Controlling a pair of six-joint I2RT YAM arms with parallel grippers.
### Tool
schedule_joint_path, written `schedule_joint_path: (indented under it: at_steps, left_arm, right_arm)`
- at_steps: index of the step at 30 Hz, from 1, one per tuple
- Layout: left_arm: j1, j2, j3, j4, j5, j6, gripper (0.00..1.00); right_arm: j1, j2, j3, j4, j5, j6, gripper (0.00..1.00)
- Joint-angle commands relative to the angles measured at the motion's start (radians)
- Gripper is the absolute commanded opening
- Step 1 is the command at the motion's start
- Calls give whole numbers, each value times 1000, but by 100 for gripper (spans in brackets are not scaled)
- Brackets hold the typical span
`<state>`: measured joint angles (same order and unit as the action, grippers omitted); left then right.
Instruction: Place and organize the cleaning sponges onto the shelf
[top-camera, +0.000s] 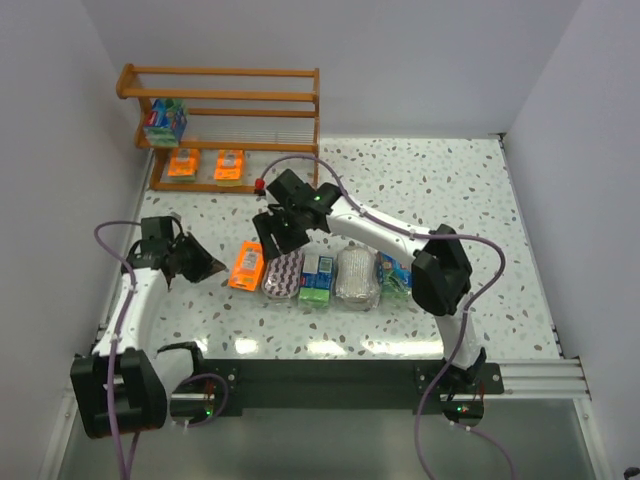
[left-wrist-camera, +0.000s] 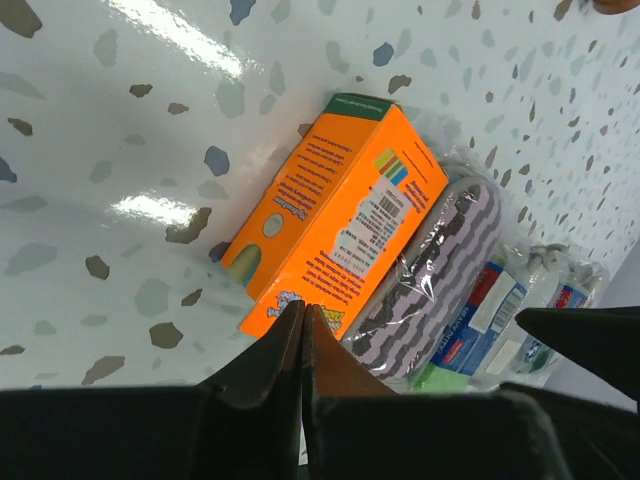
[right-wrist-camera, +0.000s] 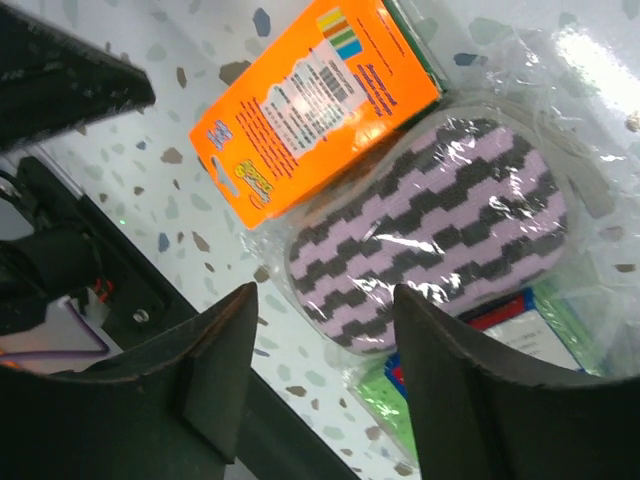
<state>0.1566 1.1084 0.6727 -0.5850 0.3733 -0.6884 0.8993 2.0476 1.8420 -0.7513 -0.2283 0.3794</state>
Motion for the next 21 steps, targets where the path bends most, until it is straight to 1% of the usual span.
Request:
schedule_joint_path:
  at_steps: [1, 2, 3, 4, 5, 6, 7, 11, 15, 18, 20, 21]
  left_arm:
    - [-3, -119, 21, -114, -43, -13, 5]
    - [-2, -145, 16, -122, -36, -16, 5]
    - [-3, -153, 10, -127, -25, -7, 3]
    - [-3, -141, -7, -154, -19, 4, 0]
    - [-3, -137, -22, -160, 1, 13, 0]
    - [-2, -134, -44, -161, 21, 24, 0]
    - [-3, -136, -86, -154, 36, 27, 0]
    - [-3, -180, -169, -124, 130, 0, 0]
    - [-5, -177, -205, -116, 147, 12, 0]
    - [-5, -171, -249, -58, 153, -14, 0]
    - [-5, -156, -272, 39, 159, -37, 0]
    - [-5, -145, -289, 112, 157, -60, 0]
  right_arm:
    - [24, 43, 86, -2, -43, -8, 58]
    - [27, 54, 97, 1, -58, -8, 50]
    - [33, 66, 109, 4, -68, -10, 33]
    - [39, 88, 131, 7, -75, -7, 25]
    - [39, 103, 141, 9, -85, -5, 16]
    - [43, 115, 152, 7, -91, -2, 3]
    - [46, 126, 169, 7, -94, -2, 0]
    - [50, 160, 169, 27, -85, 3, 0]
    - [53, 189, 161, 55, -92, 7, 0]
    - [59, 218, 172, 61, -88, 12, 0]
    - [62, 227, 174, 72, -74, 19, 0]
    - [64, 235, 174, 76, -69, 22, 0]
